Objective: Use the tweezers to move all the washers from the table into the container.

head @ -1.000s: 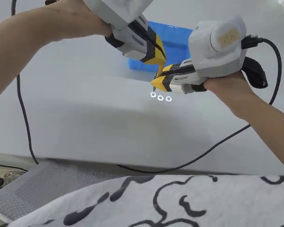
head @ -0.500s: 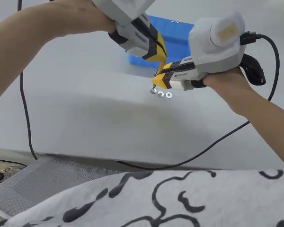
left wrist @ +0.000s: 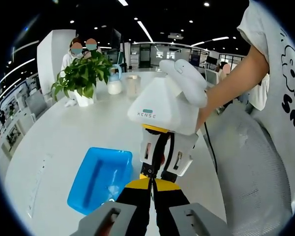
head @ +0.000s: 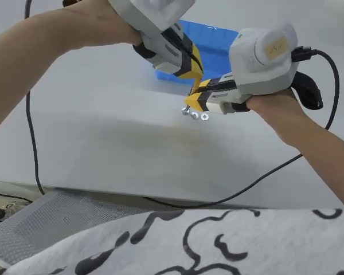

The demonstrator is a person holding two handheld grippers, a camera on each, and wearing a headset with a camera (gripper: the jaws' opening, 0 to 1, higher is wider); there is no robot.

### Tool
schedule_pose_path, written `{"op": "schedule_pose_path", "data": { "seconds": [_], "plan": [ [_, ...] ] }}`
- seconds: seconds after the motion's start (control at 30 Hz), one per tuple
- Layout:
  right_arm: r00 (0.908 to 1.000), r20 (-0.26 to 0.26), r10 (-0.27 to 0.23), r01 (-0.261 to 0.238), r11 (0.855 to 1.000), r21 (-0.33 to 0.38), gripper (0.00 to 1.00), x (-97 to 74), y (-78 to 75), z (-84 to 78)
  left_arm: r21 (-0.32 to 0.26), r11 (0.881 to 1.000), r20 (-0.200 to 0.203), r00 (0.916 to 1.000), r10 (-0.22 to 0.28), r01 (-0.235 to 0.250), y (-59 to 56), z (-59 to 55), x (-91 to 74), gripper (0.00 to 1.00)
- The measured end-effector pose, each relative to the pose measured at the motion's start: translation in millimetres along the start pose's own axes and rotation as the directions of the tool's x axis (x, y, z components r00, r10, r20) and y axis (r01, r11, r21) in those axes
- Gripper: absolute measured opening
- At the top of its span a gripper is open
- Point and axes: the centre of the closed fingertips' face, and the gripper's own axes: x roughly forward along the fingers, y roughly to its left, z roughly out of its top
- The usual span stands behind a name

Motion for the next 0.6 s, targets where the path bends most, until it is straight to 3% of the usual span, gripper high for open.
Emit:
{"op": "schedule_pose_path", "data": {
  "seconds": [0.6],
  "plan": [
    [1.0000, 0.002, -0.006, 0.006, 1.000, 0.013, 0.06, 1.9, -1.5, 0.7, 0.028, 1.000, -0.016, 0.9999, -0.001, 0.001, 2.1, -1.2, 0.2, 0.00]
  ]
}}
